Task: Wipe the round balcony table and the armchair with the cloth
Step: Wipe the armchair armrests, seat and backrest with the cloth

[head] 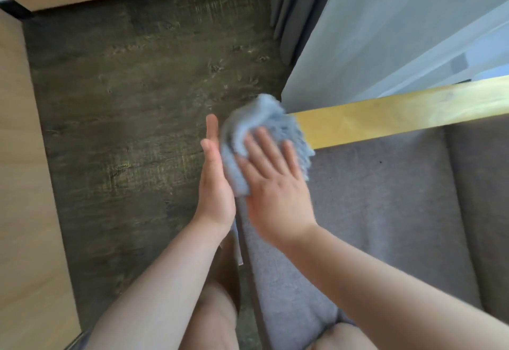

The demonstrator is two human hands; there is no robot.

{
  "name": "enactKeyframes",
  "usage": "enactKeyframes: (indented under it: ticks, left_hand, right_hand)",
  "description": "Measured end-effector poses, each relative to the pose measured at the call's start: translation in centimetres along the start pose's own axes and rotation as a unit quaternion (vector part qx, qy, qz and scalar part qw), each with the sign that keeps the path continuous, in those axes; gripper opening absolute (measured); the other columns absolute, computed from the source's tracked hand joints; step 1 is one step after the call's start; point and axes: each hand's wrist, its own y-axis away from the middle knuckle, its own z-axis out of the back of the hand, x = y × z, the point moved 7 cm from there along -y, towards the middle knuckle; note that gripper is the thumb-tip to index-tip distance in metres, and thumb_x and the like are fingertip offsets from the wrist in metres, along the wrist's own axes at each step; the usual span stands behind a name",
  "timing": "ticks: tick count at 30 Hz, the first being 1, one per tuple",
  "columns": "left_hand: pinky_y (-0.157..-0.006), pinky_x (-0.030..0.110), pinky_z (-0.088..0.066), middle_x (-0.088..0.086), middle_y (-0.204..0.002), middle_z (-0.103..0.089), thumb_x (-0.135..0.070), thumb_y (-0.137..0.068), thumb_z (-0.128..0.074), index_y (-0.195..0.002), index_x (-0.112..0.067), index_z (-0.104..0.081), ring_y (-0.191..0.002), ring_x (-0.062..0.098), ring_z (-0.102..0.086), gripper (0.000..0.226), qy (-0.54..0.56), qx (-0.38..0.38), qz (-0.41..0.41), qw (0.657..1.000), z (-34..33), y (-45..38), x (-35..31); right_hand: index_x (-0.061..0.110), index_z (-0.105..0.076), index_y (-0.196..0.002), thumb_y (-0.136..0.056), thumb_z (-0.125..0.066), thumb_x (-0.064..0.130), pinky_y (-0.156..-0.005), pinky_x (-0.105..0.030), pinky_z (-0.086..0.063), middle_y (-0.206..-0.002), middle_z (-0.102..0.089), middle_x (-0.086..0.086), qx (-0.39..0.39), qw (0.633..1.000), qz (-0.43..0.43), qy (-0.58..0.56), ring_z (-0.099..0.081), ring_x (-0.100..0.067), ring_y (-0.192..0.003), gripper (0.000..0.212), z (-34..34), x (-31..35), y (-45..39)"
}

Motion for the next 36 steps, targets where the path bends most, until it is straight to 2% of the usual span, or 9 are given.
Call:
enactKeyframes:
  ticks: [3,8,12,16,18,22,27,32,36]
  left_hand:
    - [-0.117,0.037,-0.025,-0.005,-0.147,-0.044,-0.057,-0.099,-0.01,-0.149,-0.028,-0.029,-0.134,0.009,-0.042,0.061,0.133,-0.068,0.052,0.987,1.0,-0.4,-0.2]
    - [-0.11,0.035,-0.035,0.006,-0.13,-0.061,-0.061,-0.098,-0.014,-0.142,-0.015,-0.043,-0.122,0.018,-0.056,0.07,0.251,-0.046,0.172,0.952,0.8,0.4,1.3]
    - [-0.107,0.036,-0.038,0.013,-0.129,-0.061,-0.06,-0.098,-0.013,-0.135,-0.01,-0.051,-0.121,0.023,-0.057,0.072,0.32,-0.047,0.19,0.927,0.4,0.7,1.9]
    - [-0.108,0.037,-0.039,0.015,-0.128,-0.061,-0.06,-0.098,-0.016,-0.134,-0.006,-0.051,-0.119,0.025,-0.059,0.074,0.35,-0.062,0.196,0.914,1.1,0.7,2.3]
    - [-0.11,0.039,-0.036,0.016,-0.13,-0.059,-0.06,-0.098,-0.018,-0.135,-0.007,-0.051,-0.122,0.026,-0.057,0.073,0.357,-0.046,0.199,0.912,0.9,0.7,2.0]
    - [-0.108,0.039,-0.036,0.013,-0.129,-0.06,-0.058,-0.098,-0.021,-0.136,-0.012,-0.051,-0.121,0.026,-0.057,0.066,0.354,-0.039,0.191,0.915,0.7,0.6,1.8]
    - [-0.108,0.036,-0.037,0.011,-0.128,-0.062,-0.056,-0.1,-0.019,-0.137,-0.01,-0.048,-0.122,0.022,-0.057,0.066,0.276,-0.011,0.173,0.945,0.7,0.5,0.8]
    - [-0.107,0.032,-0.039,0.007,-0.137,-0.055,-0.048,-0.102,-0.02,-0.14,-0.014,-0.044,-0.126,0.015,-0.052,0.056,0.149,-0.014,0.131,0.98,-0.8,-0.2,-0.7]
    - [-0.114,0.036,-0.031,-0.003,-0.142,-0.046,-0.047,-0.103,-0.025,-0.147,-0.019,-0.034,-0.128,0.009,-0.046,0.053,0.066,-0.069,0.117,0.988,-0.5,0.0,-0.8]
  right_hand:
    - [0.015,-0.054,-0.134,-0.08,-0.044,0.021,-0.116,-0.042,-0.012,-0.145,-0.047,-0.005,-0.016,0.998,0.061,0.031,-0.033,-0.023,-0.14,0.055,0.4,-0.8,-3.1]
    - [0.018,-0.04,-0.144,-0.085,-0.044,0.022,-0.118,-0.042,0.0,-0.155,-0.03,-0.003,-0.052,0.99,-0.131,0.008,-0.014,-0.021,-0.146,0.059,1.6,-5.0,0.3]
    - [0.018,-0.044,-0.142,-0.088,-0.041,0.023,-0.118,-0.04,-0.004,-0.153,-0.033,-0.001,0.006,0.998,0.056,0.0,-0.019,-0.02,-0.145,0.054,0.0,-1.1,-1.9]
    - [0.015,-0.043,-0.142,-0.086,-0.043,0.021,-0.118,-0.043,-0.005,-0.151,-0.037,-0.005,-0.06,0.991,-0.12,0.008,-0.02,-0.022,-0.145,0.057,2.0,-6.6,-1.2]
    - [0.017,-0.043,-0.143,-0.086,-0.043,0.022,-0.118,-0.044,-0.003,-0.153,-0.034,-0.004,-0.043,0.992,-0.117,0.002,-0.017,-0.022,-0.146,0.057,1.2,-3.7,-0.5]
    - [0.022,-0.048,-0.14,-0.089,-0.042,0.027,-0.119,-0.041,-0.007,-0.152,-0.036,0.002,0.001,0.997,0.083,-0.002,-0.023,-0.019,-0.144,0.051,-0.8,1.4,-2.5]
    - [0.019,-0.038,-0.145,-0.085,-0.046,0.019,-0.119,-0.043,0.0,-0.155,-0.029,-0.001,-0.051,0.988,-0.149,0.002,-0.011,-0.021,-0.147,0.061,0.9,-5.0,0.9]
    - [0.02,-0.045,-0.141,-0.084,-0.043,0.021,-0.118,-0.042,-0.008,-0.152,-0.037,0.0,-0.003,0.998,0.057,0.015,-0.024,-0.021,-0.144,0.057,0.8,-3.5,-1.9]
    - [0.017,-0.041,-0.142,-0.083,-0.036,0.021,-0.118,-0.041,-0.001,-0.153,-0.033,-0.003,-0.086,0.969,-0.229,0.033,-0.016,-0.02,-0.146,0.06,3.6,-11.6,-0.3]
